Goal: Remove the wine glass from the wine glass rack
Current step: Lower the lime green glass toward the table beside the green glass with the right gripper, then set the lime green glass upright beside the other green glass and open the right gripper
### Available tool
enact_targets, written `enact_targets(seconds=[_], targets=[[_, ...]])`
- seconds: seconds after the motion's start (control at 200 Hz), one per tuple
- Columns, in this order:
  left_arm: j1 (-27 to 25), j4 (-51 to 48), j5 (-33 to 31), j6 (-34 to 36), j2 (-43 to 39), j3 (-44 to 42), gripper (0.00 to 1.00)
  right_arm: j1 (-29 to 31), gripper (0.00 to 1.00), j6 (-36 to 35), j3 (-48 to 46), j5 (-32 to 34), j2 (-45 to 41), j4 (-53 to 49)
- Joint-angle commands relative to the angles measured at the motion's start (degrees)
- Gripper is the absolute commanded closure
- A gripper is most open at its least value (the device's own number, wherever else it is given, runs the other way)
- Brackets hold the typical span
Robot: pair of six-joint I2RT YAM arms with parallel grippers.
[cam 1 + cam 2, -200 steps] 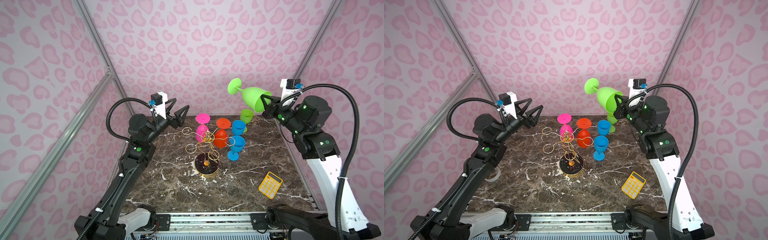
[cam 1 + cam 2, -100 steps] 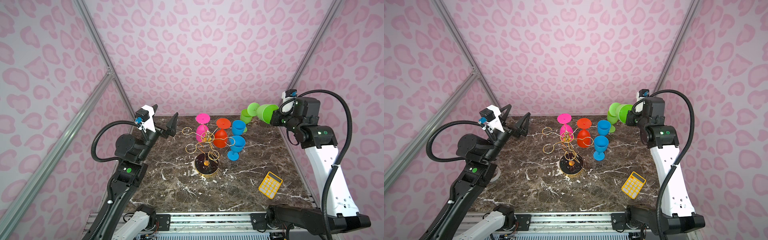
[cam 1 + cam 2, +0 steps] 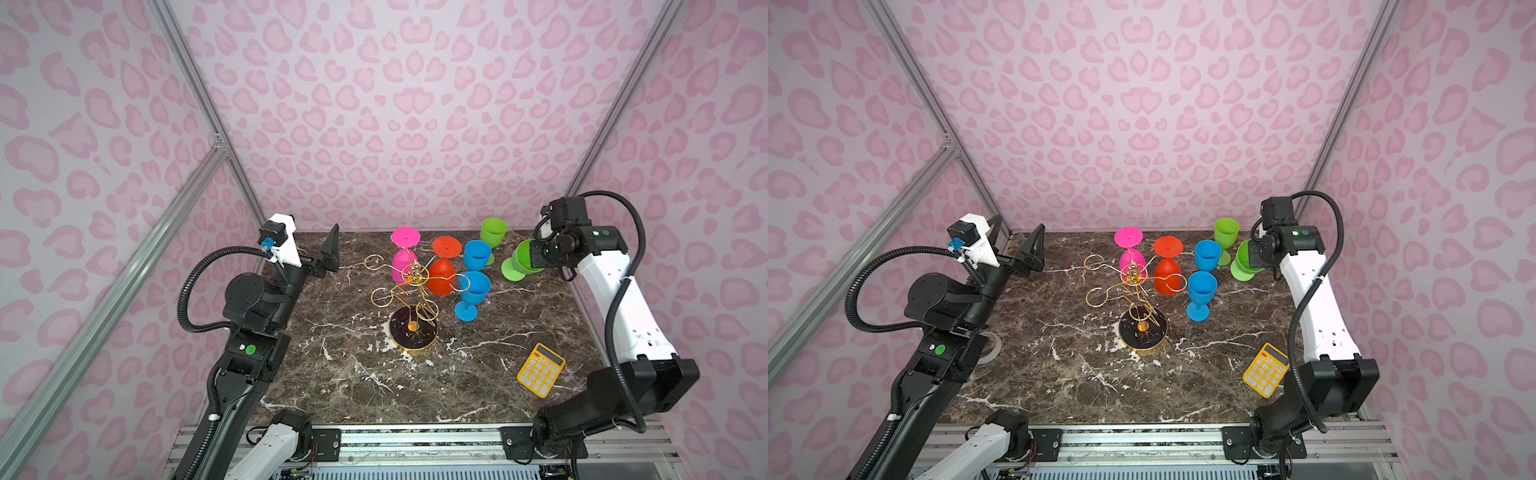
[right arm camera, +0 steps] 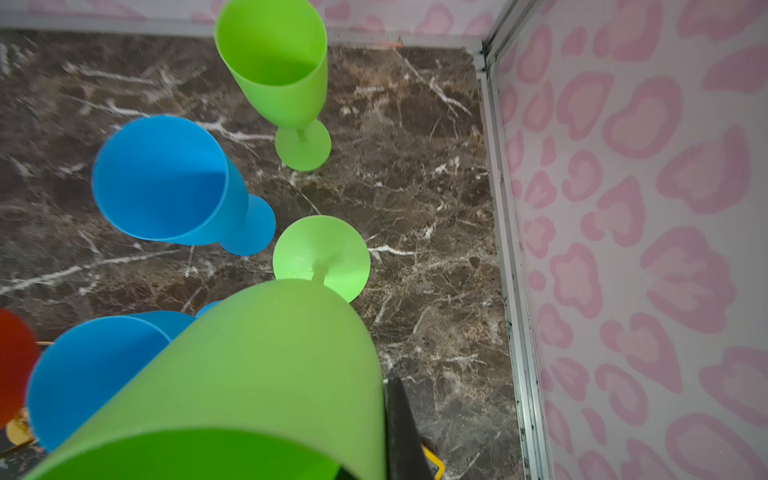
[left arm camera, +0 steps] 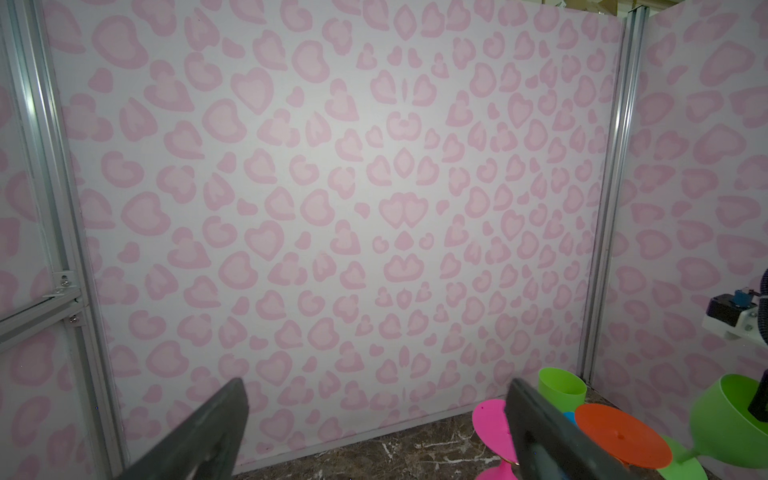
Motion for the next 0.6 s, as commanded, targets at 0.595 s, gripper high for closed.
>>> enact_targets(seconds=[0.595], targets=[[1.0, -1.7, -2.9, -0.1, 0.0, 1.1, 0.03, -1.4, 1.0, 1.5, 17.1, 4.7, 23.3, -6.0]])
